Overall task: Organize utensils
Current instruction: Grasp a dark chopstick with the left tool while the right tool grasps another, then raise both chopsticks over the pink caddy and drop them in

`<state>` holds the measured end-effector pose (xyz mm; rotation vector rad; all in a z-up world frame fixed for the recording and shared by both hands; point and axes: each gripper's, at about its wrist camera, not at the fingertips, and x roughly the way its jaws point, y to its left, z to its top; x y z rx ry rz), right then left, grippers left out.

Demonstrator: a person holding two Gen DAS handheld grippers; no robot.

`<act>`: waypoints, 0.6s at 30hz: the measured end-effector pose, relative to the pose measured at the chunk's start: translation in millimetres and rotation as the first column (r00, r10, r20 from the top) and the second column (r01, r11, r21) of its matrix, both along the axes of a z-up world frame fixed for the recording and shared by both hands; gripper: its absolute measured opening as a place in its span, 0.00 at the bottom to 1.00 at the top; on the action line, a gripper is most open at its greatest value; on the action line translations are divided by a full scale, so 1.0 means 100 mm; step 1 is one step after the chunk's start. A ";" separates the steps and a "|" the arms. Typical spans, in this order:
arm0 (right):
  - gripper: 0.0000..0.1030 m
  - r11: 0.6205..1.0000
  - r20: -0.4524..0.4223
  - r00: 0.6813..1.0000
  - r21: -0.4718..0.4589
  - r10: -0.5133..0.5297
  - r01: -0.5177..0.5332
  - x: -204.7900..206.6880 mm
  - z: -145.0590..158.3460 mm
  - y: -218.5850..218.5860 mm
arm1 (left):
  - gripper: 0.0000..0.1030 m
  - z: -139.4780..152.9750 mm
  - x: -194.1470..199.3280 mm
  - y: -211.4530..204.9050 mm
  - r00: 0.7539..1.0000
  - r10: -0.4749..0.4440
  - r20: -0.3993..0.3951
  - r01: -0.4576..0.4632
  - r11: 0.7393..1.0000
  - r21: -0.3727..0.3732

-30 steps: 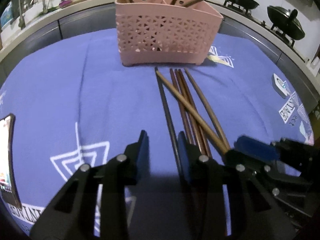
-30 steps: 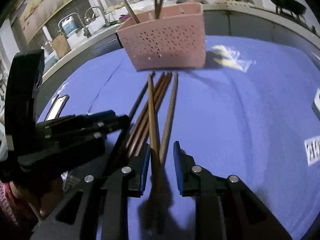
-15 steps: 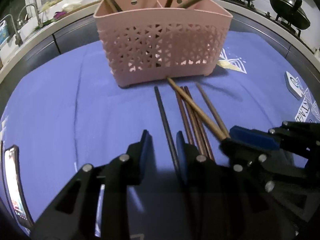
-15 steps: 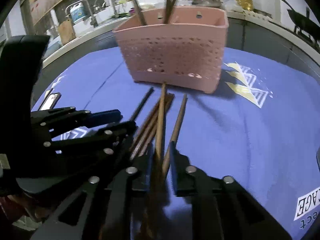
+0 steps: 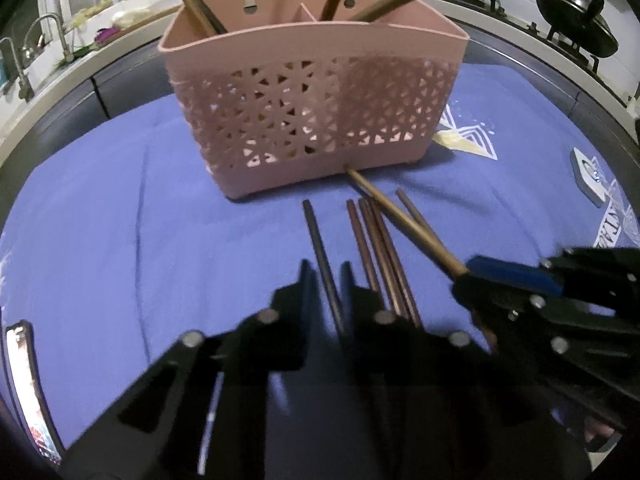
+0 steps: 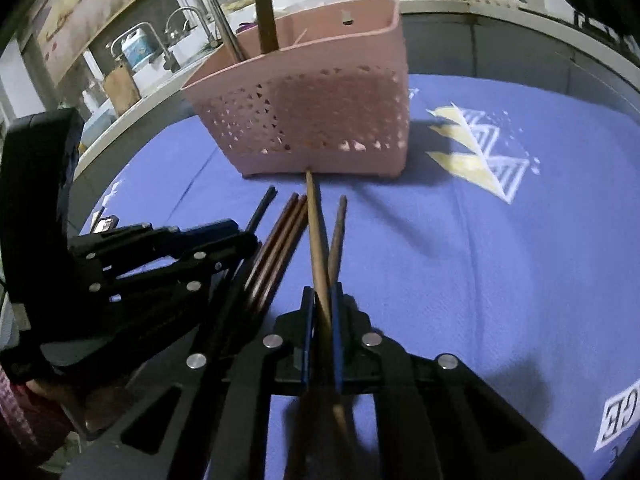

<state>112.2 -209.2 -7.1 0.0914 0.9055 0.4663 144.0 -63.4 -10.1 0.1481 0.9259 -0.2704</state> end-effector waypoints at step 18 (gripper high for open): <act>0.07 0.964 0.184 0.982 0.248 0.053 -0.099 -0.46 0.66 -0.15 | 0.04 0.76 -0.47 0.51 0.986 0.018 0.163 0.019 0.975 -0.223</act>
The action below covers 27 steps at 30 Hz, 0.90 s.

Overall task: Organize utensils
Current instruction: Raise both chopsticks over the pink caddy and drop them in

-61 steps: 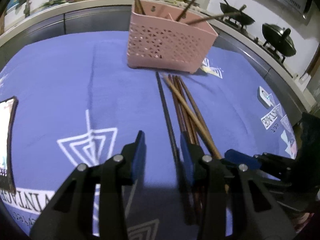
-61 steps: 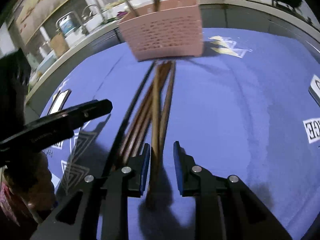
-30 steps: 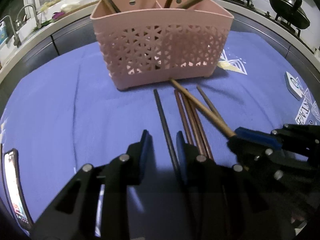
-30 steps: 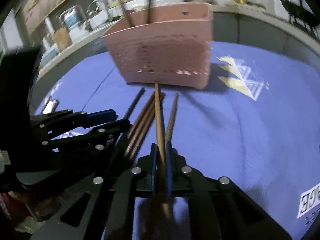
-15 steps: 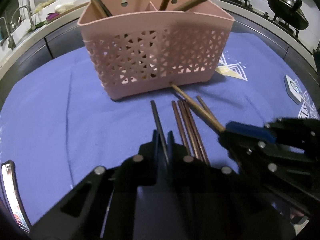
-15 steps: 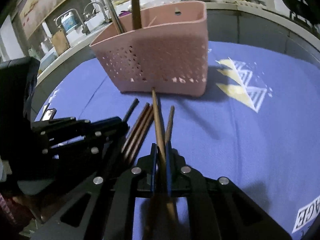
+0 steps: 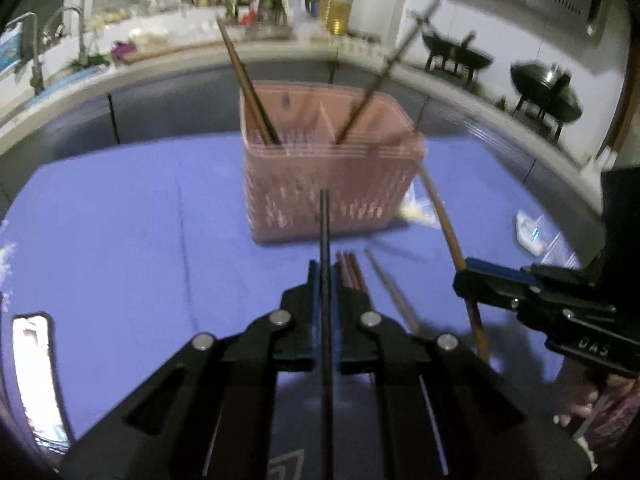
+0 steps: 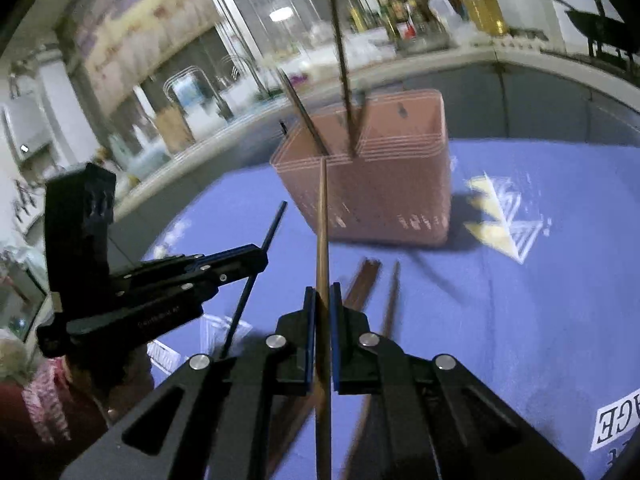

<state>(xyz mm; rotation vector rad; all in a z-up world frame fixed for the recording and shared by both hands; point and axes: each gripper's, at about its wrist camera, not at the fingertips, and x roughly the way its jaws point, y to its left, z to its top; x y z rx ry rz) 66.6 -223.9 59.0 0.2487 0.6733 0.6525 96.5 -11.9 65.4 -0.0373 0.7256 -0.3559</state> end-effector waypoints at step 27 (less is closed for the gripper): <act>0.07 0.889 0.507 0.739 0.146 -0.443 0.433 1.25 0.84 0.71 | 0.04 1.70 0.94 0.14 0.886 0.153 0.437 -0.138 0.988 -0.068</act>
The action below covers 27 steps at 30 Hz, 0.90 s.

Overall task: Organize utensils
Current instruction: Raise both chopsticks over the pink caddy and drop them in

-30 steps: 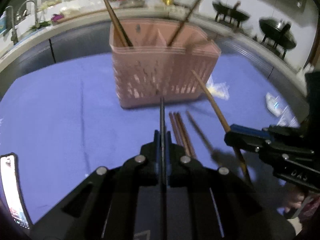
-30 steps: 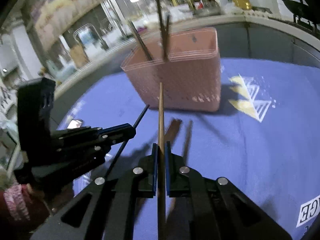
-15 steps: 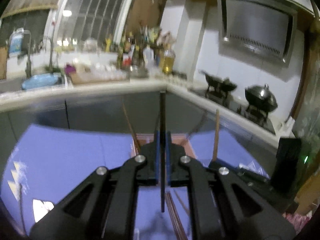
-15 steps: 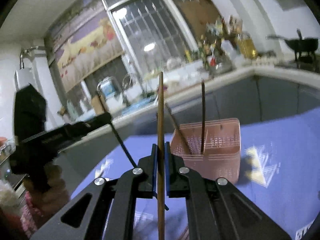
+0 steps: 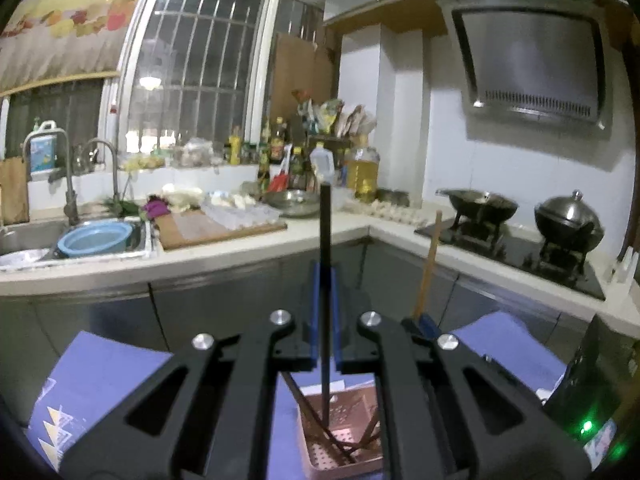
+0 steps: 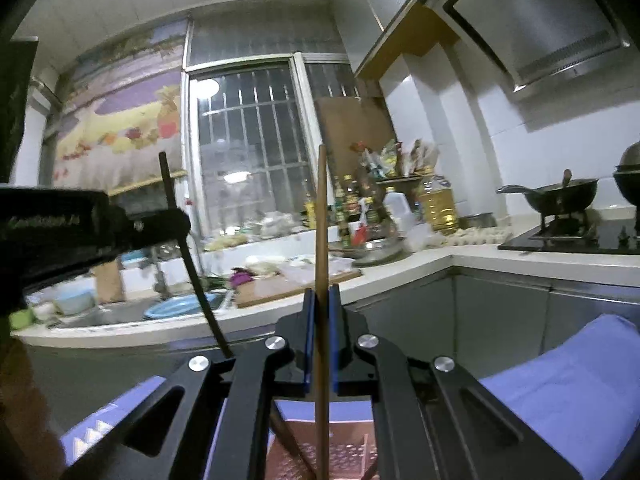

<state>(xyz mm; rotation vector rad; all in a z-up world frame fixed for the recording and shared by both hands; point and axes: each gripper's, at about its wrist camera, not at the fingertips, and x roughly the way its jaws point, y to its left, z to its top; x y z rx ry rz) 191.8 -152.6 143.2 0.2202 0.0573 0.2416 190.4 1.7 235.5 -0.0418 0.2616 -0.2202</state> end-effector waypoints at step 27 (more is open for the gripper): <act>0.44 0.991 0.026 0.998 0.114 0.065 -0.068 -0.96 0.37 -0.54 | 0.05 -0.08 -0.63 0.13 0.998 0.012 -0.059 -0.017 0.997 -0.076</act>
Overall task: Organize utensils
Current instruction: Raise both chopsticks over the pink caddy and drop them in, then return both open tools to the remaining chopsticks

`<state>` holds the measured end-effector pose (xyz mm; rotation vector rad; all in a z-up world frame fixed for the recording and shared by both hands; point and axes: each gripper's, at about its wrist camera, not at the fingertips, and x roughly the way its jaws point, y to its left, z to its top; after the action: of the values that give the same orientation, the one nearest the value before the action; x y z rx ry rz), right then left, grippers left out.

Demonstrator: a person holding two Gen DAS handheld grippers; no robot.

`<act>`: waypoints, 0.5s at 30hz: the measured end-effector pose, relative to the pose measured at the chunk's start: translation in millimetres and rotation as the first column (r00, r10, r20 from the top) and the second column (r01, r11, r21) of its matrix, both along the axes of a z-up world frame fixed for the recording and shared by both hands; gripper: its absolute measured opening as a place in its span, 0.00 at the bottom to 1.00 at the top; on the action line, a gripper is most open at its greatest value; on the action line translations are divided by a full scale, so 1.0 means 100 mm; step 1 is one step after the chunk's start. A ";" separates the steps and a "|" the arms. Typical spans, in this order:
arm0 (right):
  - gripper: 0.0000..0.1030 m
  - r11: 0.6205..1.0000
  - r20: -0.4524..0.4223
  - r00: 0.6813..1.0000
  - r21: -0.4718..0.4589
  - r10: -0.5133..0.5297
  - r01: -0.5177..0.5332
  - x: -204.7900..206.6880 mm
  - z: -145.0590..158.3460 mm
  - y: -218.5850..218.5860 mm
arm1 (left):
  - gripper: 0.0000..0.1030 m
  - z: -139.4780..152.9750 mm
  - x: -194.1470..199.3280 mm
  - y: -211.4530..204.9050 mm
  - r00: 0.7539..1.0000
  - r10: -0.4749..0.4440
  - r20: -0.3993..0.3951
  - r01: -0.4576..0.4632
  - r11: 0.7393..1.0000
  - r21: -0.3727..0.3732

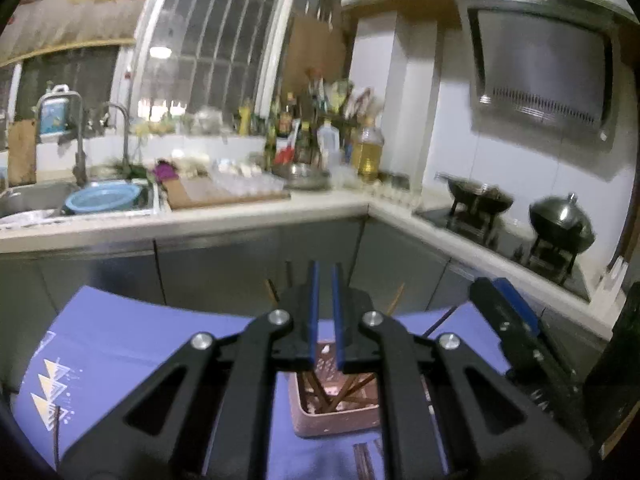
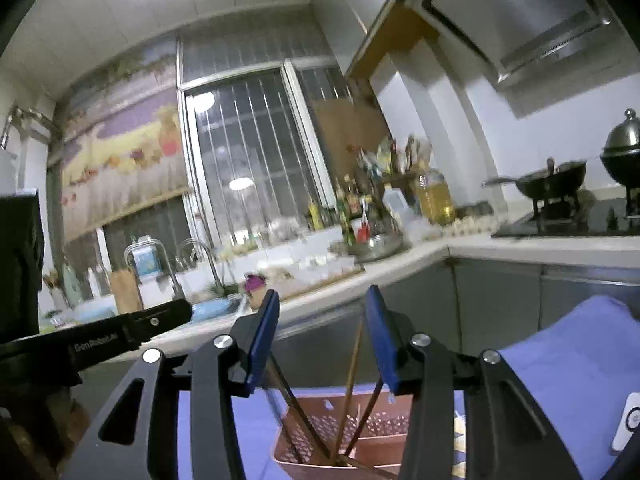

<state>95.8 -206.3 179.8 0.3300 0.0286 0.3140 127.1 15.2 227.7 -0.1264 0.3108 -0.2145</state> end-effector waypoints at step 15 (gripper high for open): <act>0.19 0.978 -0.601 0.797 -0.127 0.058 -0.167 -0.79 -1.79 -0.28 | 0.05 -1.54 -0.84 -0.05 0.915 -0.161 -0.371 0.154 0.987 -0.048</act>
<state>16.9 -234.0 0.9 0.2412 0.7022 0.3134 43.2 10.0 73.5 -0.1598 0.7016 -0.3545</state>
